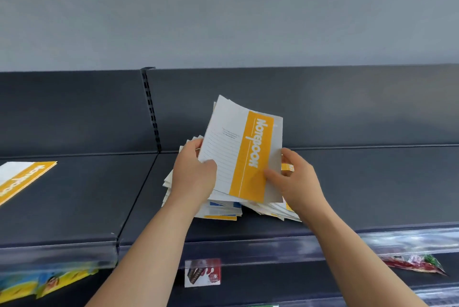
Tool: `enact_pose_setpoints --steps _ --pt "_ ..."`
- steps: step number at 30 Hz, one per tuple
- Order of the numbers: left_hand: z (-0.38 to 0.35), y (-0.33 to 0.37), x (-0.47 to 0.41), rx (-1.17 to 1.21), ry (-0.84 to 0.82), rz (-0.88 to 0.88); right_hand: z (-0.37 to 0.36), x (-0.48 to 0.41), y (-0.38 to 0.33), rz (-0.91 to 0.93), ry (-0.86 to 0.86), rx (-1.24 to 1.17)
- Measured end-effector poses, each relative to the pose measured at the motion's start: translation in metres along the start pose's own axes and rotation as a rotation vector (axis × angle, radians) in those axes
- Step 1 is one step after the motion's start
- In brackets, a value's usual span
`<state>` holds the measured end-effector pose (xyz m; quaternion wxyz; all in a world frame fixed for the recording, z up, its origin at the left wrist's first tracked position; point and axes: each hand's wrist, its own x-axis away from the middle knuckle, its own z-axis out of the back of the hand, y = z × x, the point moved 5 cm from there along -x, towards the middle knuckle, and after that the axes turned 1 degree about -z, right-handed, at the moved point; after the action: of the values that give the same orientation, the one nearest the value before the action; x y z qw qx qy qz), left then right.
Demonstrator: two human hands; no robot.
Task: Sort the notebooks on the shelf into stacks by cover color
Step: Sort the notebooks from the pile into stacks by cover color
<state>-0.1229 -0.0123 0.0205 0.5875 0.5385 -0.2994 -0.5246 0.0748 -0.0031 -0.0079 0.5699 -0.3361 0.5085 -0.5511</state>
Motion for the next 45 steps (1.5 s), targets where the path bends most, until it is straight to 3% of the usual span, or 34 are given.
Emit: enact_pose_setpoints --steps 13,20,31,45 --pt "0.170 -0.035 0.000 -0.085 0.210 0.002 -0.158 0.017 -0.085 0.226 -0.224 0.039" --pt "0.312 -0.071 0.010 -0.130 0.293 0.050 -0.302 0.056 -0.120 0.226 -0.398 0.016" --pt "0.517 -0.133 0.010 -0.220 0.267 0.184 -0.502 0.121 -0.168 0.133 -0.489 0.019" --pt "0.633 -0.211 -0.090 -0.296 0.269 0.204 -0.663 0.086 -0.178 0.125 -0.507 0.086"
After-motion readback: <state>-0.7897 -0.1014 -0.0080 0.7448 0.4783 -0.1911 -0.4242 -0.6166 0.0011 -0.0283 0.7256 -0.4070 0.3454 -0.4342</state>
